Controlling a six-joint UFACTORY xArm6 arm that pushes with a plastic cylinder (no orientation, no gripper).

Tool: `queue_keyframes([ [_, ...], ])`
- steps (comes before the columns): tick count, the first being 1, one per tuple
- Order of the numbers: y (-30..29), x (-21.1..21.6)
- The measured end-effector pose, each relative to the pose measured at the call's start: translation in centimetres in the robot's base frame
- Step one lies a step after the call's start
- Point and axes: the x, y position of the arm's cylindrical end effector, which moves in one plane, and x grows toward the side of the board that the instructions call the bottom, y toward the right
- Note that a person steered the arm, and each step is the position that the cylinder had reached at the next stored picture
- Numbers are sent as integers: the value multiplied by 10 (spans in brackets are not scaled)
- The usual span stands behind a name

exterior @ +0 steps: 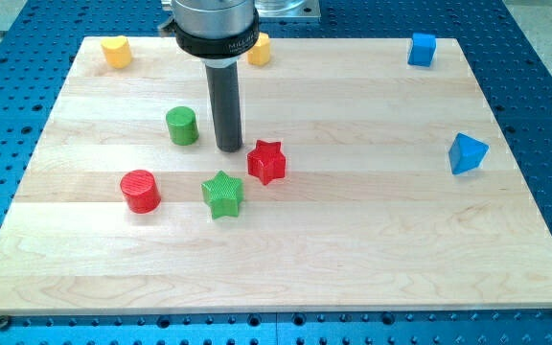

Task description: Place the green circle at the center left of the board

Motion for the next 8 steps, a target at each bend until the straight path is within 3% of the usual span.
queue_keyframes([
  [2, 0, -11],
  [3, -46, -33],
  [5, -135, -12],
  [8, -144, 2],
])
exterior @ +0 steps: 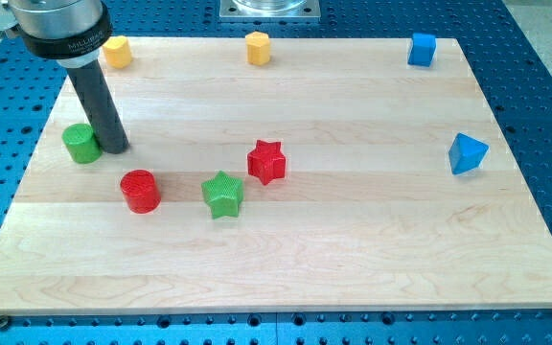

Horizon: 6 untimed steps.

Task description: Place the green circle at the center left of the board

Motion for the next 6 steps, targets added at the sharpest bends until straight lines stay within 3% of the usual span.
queue_keyframes([
  [6, 3, 7],
])
